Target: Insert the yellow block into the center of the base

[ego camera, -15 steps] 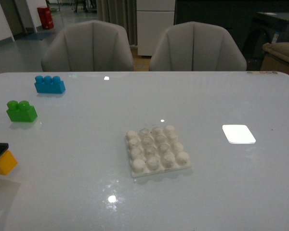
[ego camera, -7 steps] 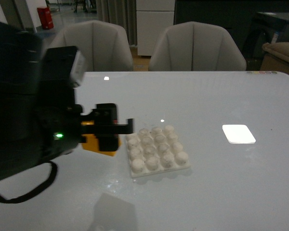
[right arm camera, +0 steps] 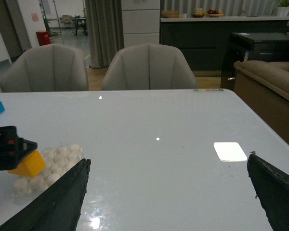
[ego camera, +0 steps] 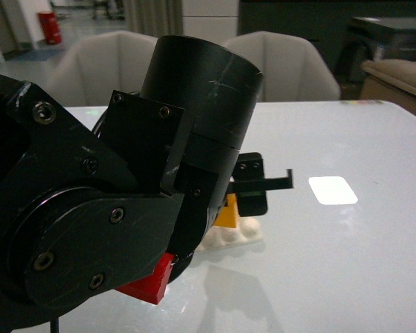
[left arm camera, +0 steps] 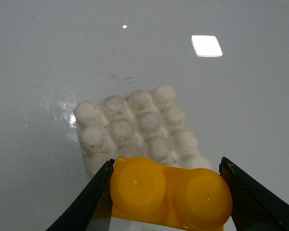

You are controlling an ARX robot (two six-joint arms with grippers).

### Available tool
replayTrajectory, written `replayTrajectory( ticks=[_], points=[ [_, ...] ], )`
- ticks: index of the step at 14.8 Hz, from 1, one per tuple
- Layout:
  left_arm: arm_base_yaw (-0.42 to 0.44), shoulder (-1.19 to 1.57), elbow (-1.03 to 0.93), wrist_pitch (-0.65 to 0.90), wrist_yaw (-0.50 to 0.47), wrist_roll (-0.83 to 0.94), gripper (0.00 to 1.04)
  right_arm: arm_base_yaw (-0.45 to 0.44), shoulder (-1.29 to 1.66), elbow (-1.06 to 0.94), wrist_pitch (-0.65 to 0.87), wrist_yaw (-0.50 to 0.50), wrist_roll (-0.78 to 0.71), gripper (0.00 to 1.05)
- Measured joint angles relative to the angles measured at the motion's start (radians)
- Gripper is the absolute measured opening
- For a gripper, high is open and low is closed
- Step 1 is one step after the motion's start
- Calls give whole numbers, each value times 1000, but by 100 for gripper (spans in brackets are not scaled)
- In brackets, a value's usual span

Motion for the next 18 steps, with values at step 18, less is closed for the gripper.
replayTrajectory(
  ticks=[18],
  points=[
    [-52,364,498,-430,-319,-430,73,0,0,0,0,0,0,98]
  ],
)
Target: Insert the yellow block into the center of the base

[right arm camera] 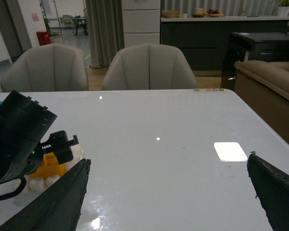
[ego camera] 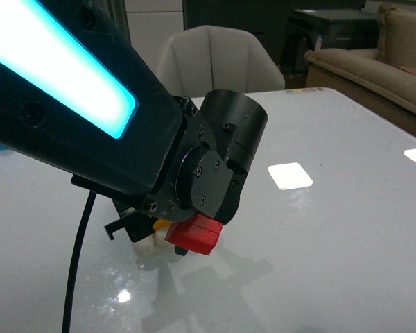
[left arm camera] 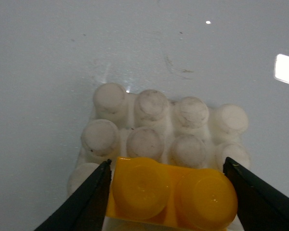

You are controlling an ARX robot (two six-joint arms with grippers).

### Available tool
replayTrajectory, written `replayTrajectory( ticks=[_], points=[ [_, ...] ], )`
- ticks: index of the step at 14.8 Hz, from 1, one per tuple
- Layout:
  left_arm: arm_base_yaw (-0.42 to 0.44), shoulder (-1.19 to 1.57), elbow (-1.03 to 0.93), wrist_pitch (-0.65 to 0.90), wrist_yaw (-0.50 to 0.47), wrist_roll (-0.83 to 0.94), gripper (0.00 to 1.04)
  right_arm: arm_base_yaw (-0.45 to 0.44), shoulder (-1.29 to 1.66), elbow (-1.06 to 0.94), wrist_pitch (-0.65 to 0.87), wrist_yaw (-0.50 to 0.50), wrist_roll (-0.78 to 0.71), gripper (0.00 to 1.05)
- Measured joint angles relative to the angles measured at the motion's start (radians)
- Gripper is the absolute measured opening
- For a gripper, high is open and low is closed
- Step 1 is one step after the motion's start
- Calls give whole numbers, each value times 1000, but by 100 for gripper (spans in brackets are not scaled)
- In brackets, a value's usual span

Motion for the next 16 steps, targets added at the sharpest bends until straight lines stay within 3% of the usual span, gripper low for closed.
replayTrajectory(
  ticks=[3,8,11,12,13,15,16],
  points=[
    [2,-5,-35,97,-17,47,100,0,0,0,0,0,0,98],
    [23,-76,-89,261,-47,171,98,0,0,0,0,0,0,98],
    [56,-124,-151,459,20,313,98,0,0,0,0,0,0,98],
    [72,-133,-209,640,40,392,94,0,0,0,0,0,0,98],
    [108,-196,-364,874,129,546,82,0,0,0,0,0,0,98],
    [219,-408,-650,1092,224,734,62,0,0,0,0,0,0,98],
    [328,-616,-833,1198,274,800,44,0,0,0,1,0,0,98]
  ],
)
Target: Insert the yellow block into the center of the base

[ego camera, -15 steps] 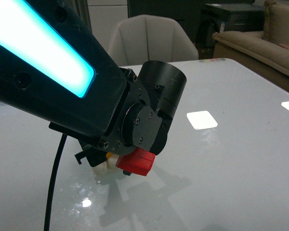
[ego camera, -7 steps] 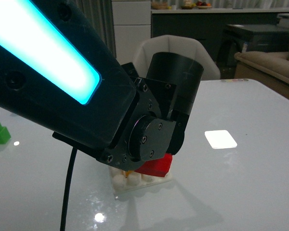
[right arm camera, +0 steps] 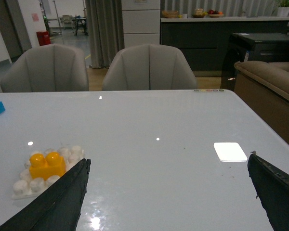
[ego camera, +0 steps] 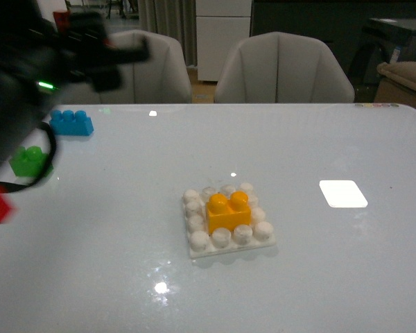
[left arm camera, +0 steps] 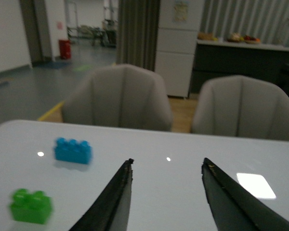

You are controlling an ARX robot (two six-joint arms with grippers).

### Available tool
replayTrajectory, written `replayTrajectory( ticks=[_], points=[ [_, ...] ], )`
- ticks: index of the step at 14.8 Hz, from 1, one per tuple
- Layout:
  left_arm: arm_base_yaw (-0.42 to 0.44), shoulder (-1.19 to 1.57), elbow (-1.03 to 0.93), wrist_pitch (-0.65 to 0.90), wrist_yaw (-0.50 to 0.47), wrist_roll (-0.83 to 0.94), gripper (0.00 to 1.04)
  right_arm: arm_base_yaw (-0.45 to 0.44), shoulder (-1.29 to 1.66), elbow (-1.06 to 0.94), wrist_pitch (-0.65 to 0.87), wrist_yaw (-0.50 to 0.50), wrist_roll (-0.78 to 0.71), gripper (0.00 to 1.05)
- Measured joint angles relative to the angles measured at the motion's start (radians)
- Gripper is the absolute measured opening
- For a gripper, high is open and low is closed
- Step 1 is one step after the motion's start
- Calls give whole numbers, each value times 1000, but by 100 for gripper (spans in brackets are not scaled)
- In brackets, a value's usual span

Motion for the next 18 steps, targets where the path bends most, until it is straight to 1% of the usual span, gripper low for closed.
replayTrajectory(
  ticks=[1,2,3,5,7,10,11,15,16,18],
  points=[
    [40,-103,-150,10,54,23,27,0,0,0,0,0,0,98],
    [75,-159,-308,-13,140,41,6,0,0,0,0,0,0,98],
    [185,-393,-452,-45,219,45,2,0,0,0,0,0,0,98],
    [239,-541,-536,-127,286,45,2,0,0,0,0,0,0,98],
    [278,-663,-580,-203,318,45,2,0,0,0,0,0,0,98],
    [311,-822,-620,-323,359,45,2,0,0,0,0,0,0,98],
    [317,-848,-624,-343,363,45,2,0,0,0,0,0,0,98],
    [369,-900,-632,-386,427,45,2,0,0,0,0,0,0,98],
    [401,-940,-639,-422,442,45,2,0,0,0,0,0,0,98],
    [401,-1070,-653,-535,452,45,2,0,0,0,0,0,0,98]
  ],
)
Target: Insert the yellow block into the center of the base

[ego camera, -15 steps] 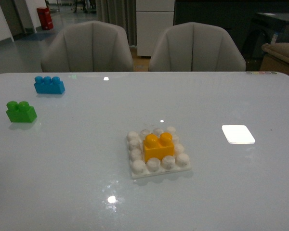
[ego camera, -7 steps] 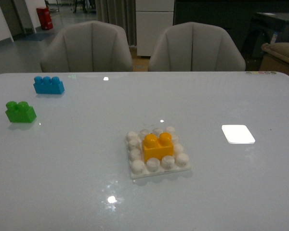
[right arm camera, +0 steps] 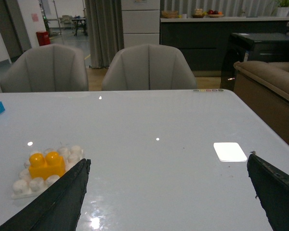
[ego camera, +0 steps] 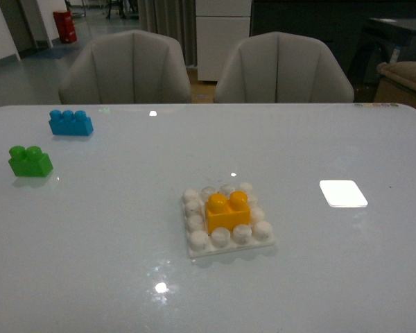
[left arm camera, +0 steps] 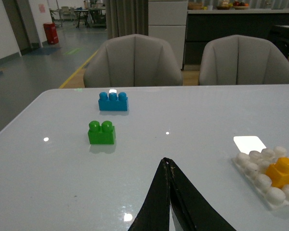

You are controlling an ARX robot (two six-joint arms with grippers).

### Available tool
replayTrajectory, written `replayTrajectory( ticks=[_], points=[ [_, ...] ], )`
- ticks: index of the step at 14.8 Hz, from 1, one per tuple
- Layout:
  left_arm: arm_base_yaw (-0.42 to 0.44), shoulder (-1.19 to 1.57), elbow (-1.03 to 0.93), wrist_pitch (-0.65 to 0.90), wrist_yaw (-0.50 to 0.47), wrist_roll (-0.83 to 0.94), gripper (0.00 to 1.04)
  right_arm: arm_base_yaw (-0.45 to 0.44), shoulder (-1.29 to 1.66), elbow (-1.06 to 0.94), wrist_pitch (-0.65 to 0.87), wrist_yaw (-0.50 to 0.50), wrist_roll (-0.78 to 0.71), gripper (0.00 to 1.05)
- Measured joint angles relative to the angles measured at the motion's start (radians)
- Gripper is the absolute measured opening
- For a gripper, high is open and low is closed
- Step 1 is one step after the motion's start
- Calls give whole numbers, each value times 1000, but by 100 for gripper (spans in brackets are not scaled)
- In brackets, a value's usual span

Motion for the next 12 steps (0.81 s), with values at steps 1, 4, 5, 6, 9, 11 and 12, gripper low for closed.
replayTrajectory(
  ticks=[1,4,5,6,9,11,12],
  points=[
    [1,-70,0,-61,0,0,2,0,0,0,0,0,0,98],
    [1,-218,0,-197,0,0,2,0,0,0,0,0,0,98],
    [1,-256,0,-233,0,0,2,0,0,0,0,0,0,98],
    [1,-294,0,-269,0,0,2,0,0,0,0,0,0,98],
    [1,-368,0,-342,0,0,2,0,0,0,0,0,0,98],
    [1,-409,0,-383,0,0,2,0,0,0,0,0,0,98],
    [1,-430,0,-405,0,0,2,0,0,0,0,0,0,98]
  ],
)
